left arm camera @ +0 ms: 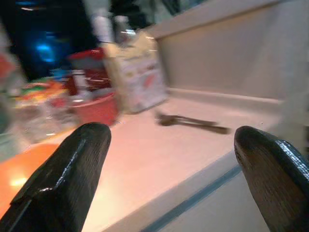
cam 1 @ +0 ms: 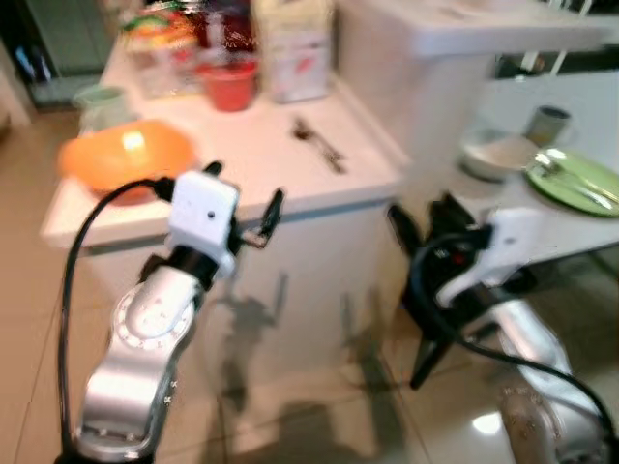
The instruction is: Setting the table
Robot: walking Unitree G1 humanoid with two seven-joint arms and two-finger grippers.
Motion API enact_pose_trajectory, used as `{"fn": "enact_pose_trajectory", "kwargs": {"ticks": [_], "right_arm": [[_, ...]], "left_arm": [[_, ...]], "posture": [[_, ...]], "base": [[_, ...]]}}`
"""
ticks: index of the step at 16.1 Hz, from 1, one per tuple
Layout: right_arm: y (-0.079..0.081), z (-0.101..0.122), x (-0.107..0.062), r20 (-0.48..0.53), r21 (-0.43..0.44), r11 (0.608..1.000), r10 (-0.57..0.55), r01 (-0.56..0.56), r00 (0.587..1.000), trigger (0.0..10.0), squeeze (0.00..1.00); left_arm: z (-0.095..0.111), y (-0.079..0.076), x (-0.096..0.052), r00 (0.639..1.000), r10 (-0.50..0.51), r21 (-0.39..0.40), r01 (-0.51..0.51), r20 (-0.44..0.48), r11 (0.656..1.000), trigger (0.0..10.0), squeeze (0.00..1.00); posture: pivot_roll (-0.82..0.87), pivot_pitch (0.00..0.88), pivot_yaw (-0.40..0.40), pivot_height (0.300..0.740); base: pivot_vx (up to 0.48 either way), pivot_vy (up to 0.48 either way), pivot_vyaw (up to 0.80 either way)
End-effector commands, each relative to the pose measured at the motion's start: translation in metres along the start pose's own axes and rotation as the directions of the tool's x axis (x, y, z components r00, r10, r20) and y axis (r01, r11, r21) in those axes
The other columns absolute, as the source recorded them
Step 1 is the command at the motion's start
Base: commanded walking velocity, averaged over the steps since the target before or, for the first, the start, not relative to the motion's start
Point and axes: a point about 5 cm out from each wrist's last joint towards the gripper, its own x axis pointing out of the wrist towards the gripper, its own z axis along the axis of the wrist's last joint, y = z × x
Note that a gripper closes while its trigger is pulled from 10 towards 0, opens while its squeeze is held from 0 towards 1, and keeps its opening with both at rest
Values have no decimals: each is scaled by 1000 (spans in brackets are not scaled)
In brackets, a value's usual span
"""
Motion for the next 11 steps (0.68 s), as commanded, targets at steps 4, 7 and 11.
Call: {"fn": "enact_pose_trajectory", "kwargs": {"ticks": [4, 7, 11], "right_arm": [[-6, 4, -1, 6, -22, 999, -25, 25, 1000, 10000, 0], [-8, 5, 0, 8, -26, 999, -40, 40, 999, 10000, 0], [-12, 5, 4, 9, -41, 997, -64, 64, 998, 10000, 0]], "left_arm": [[5, 0, 3, 1000, 6, 51, -7, 21, 999, 10000, 0], [2, 0, 5, 1000, 18, 20, -18, -3, 1000, 10000, 0], [2, 3, 10, 999, 50, 29, -49, -6, 998, 10000, 0]], "posture": [[35, 0, -18, 740], [36, 0, -17, 740], [35, 0, -17, 740]], "base": [[0, -240, 0], [0, -160, 0], [0, 0, 0]]}}
